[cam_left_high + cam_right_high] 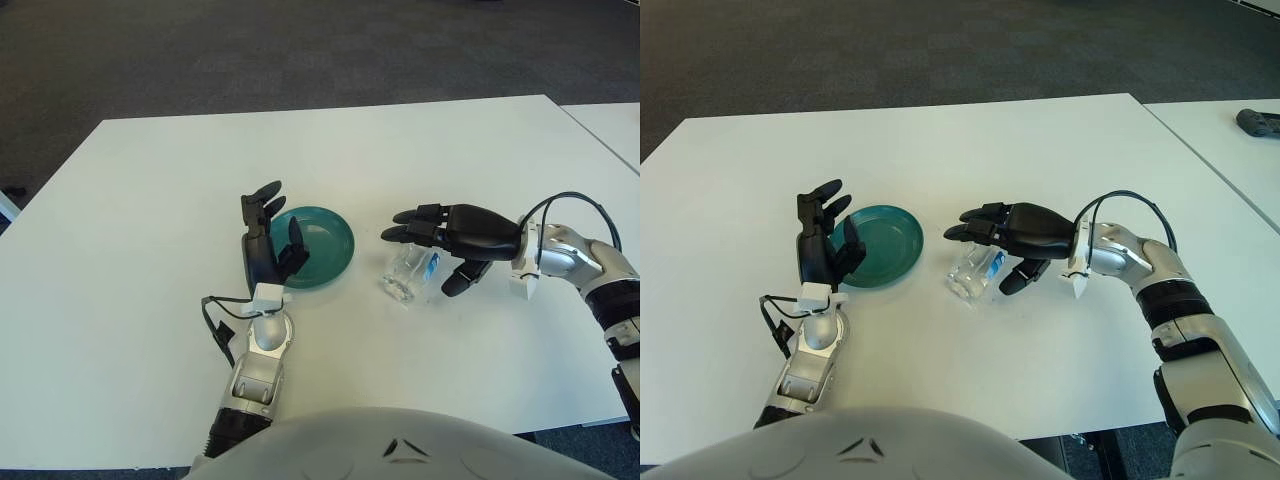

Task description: Put the bottle into the plate.

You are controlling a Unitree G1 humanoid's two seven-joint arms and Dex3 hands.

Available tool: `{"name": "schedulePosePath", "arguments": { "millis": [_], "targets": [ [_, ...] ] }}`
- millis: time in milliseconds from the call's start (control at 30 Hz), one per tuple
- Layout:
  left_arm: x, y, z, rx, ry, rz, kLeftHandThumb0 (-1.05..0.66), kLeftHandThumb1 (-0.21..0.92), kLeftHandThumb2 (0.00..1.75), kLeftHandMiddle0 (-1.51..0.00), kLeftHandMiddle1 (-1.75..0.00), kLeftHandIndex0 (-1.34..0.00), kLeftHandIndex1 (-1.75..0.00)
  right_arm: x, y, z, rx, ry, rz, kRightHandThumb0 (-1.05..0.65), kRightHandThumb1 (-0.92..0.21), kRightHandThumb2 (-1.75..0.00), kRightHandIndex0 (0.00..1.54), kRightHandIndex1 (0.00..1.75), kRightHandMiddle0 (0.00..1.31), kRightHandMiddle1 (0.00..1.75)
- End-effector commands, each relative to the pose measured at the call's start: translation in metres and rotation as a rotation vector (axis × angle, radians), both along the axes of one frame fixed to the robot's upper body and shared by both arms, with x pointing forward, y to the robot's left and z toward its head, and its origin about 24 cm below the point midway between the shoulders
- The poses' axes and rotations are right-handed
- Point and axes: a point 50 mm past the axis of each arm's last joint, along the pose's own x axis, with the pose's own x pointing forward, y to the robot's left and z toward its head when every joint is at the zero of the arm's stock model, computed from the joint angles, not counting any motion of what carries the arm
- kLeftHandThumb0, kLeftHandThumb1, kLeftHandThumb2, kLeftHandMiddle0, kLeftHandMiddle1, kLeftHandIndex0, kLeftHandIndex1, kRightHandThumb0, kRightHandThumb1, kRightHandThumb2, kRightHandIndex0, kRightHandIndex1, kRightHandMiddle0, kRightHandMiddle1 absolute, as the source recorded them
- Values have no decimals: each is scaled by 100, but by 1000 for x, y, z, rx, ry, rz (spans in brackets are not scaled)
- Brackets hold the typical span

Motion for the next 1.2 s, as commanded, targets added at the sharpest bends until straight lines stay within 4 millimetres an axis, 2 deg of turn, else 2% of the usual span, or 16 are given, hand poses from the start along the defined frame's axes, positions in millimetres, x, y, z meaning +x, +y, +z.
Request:
{"name": "schedulePosePath", "arguments": {
  "millis": [0,400,667,933,1000,1167],
  "targets": [
    [-3,-7,2,-64,13,19,-94,92,76,-24,-90,-3,-115,-3,3,-5,11,28,0,-95,-92,-84,25,3,0,45],
    [-4,-6,2,-59,15,18,-96,92,77,-24,-91,-3,-114,-10,6,-23,-11,57,-8,-94,-92,-83,24,1,0,42],
    [-5,-6,4,-49,12,17,-96,92,78,-23,-91,-4,-114,-14,9,-39,-25,77,-13,-82,-92,-75,22,0,0,40],
    [-6,-6,4,-52,17,18,-93,92,78,-23,-90,-5,-115,-19,8,-50,-18,92,-11,-76,-92,-75,20,0,0,33],
    [-6,-5,5,-55,12,16,-92,92,78,-23,-90,-4,-116,-20,10,-58,-8,117,-24,-75,-92,-74,20,1,0,33],
    [-5,-5,5,-55,8,15,-89,92,76,-24,-90,-5,-116,-27,16,-82,59,196,-85,-81,-92,-58,24,2,0,41]
  ]
}}
